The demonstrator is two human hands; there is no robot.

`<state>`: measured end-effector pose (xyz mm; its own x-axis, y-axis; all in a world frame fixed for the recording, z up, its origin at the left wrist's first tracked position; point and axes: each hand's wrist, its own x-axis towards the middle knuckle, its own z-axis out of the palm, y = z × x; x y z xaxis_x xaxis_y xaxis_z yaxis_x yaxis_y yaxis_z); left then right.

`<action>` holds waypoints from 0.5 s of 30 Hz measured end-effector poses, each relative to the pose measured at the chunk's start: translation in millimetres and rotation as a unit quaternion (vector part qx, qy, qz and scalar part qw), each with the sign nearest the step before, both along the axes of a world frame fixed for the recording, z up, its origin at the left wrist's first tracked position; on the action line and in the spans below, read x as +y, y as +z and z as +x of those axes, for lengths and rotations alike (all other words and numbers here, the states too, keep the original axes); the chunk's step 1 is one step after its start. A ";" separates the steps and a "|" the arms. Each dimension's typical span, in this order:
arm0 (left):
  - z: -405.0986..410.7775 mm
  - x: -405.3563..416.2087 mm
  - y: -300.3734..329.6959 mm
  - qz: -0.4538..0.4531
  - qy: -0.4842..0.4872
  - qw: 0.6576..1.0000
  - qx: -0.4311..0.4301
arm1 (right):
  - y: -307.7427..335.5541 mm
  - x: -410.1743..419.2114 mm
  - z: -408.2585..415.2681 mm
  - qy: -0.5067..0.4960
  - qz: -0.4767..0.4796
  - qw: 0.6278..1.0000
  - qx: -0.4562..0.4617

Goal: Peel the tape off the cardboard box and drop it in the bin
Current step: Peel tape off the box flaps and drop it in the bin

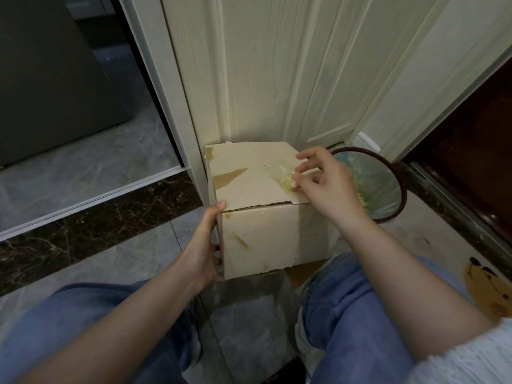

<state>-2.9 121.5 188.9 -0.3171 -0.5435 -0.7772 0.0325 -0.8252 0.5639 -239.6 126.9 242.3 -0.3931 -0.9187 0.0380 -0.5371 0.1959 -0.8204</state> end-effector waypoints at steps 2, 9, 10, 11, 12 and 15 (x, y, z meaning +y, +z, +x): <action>0.1 0.1 0.5 -0.001 -0.003 1.000 0.001 | -1.8 -0.4 0.9 0.002 0.000 1.000 0.004; -0.6 2.0 2.1 -0.018 -0.022 1.000 -0.003 | -4.8 -1.2 -0.9 0.011 0.017 0.998 0.056; -0.1 2.5 2.1 -0.018 -0.023 1.000 -0.003 | -5.0 -1.6 -1.2 0.012 0.021 0.998 0.057; -0.3 2.6 2.1 -0.015 -0.024 1.000 -0.003 | -4.9 -1.8 -1.5 0.013 0.024 0.998 0.058; -0.3 3.2 2.3 -0.011 -0.023 1.000 -0.002 | -5.1 -2.0 -2.0 0.014 0.028 0.998 0.058; 0.1 4.5 2.1 -0.008 -0.026 1.000 -0.001 | -4.8 -1.2 -3.1 0.017 0.047 0.998 0.044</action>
